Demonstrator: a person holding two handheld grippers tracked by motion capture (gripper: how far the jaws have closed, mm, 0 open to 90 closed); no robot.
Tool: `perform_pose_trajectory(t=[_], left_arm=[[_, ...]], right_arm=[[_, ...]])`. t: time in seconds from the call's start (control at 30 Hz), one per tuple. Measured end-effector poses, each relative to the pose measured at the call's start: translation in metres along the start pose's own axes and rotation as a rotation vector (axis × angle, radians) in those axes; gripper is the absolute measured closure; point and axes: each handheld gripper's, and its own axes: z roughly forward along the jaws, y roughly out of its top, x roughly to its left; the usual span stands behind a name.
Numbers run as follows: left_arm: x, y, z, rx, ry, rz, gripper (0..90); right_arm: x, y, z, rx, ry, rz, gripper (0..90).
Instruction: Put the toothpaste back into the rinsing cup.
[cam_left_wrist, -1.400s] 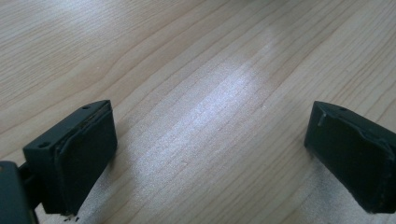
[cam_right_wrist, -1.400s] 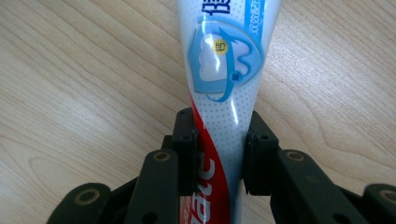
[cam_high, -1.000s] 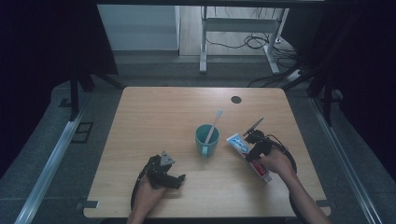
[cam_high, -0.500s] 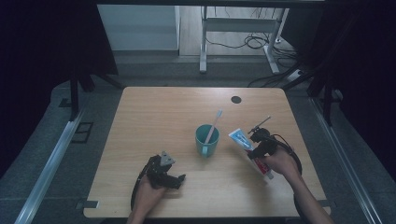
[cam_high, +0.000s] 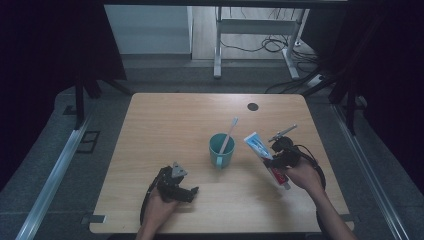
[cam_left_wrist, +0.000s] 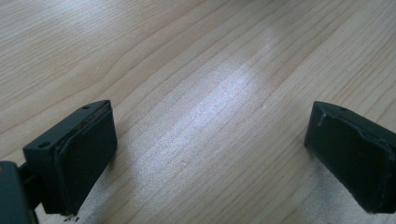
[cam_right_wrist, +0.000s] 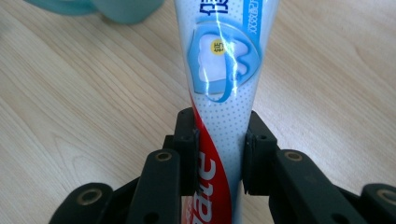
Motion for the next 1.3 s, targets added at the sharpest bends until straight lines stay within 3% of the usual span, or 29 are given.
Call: perform_pose_trajectory(t=[0.63, 1.3], left_arm=[[0.000, 0.000, 0.000, -0.002, 0.000, 0.000, 2.4], [0.000, 0.000, 0.000, -0.004, 0.002, 0.003, 2.4]], right_arm=[[0.008, -0.008, -0.001, -0.164, 0.035, -0.027, 71.3], [0.020, -0.003, -0.009, -0.346, 0.060, -0.075, 71.3]])
